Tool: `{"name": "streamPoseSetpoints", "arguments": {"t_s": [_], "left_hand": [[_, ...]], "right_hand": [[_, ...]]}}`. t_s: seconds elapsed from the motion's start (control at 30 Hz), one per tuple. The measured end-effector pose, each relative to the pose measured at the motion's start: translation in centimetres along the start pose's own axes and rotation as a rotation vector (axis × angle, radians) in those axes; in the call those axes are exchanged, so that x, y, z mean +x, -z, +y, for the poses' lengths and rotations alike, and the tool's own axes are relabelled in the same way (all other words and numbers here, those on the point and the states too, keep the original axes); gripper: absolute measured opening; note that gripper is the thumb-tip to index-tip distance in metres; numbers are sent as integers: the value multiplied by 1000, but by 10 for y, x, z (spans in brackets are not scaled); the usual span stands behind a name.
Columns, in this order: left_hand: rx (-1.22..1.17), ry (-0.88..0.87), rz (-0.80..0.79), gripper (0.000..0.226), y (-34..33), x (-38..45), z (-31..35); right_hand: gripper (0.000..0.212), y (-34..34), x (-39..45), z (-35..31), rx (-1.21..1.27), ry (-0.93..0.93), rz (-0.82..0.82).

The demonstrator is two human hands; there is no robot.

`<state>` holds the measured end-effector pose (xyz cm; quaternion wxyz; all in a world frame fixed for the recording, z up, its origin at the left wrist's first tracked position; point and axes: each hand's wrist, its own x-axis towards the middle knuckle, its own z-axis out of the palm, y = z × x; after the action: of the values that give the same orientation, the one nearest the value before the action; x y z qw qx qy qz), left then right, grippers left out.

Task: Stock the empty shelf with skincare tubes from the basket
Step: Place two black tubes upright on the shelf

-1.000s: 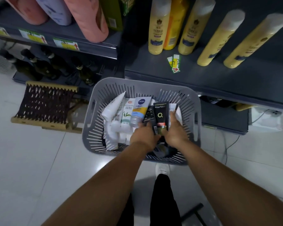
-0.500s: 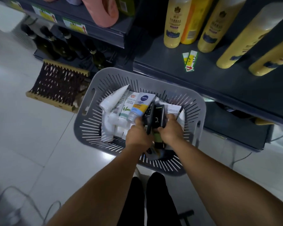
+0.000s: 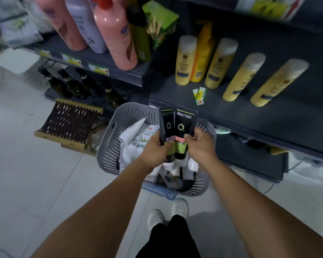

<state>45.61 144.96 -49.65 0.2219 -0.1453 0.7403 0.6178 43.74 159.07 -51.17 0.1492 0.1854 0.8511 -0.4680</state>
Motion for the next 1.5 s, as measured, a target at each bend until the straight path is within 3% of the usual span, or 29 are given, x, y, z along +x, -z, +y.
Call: {"name": "streamPoseSetpoints", "arguments": {"t_s": [0.1,0.2,0.33,0.57,0.87,1.17,1.5], "left_hand": [[4,-102,18,22,1,-12,38],[17,-202,62,31,2,-26,78],[76,-353,28,34,-5,-50,131],[106,-564,-61,21,-45,-90,213],[140,-769,-188,23,-120,-122,304],[120,-826,-266,27,-234,-92,385],[89,-803,-269,25,-392,-14,448]], "right_hand": [[36,31,-20,-30,100,91,95],[16,65,-39,-56,195,183,140],[7,113,-65,-79,282,279,214],[28,204,-121,-107,389,399,366],[25,318,-149,-114,488,502,568],[27,453,-117,-86,523,547,674],[26,617,-25,-22,555,448,747]]}}
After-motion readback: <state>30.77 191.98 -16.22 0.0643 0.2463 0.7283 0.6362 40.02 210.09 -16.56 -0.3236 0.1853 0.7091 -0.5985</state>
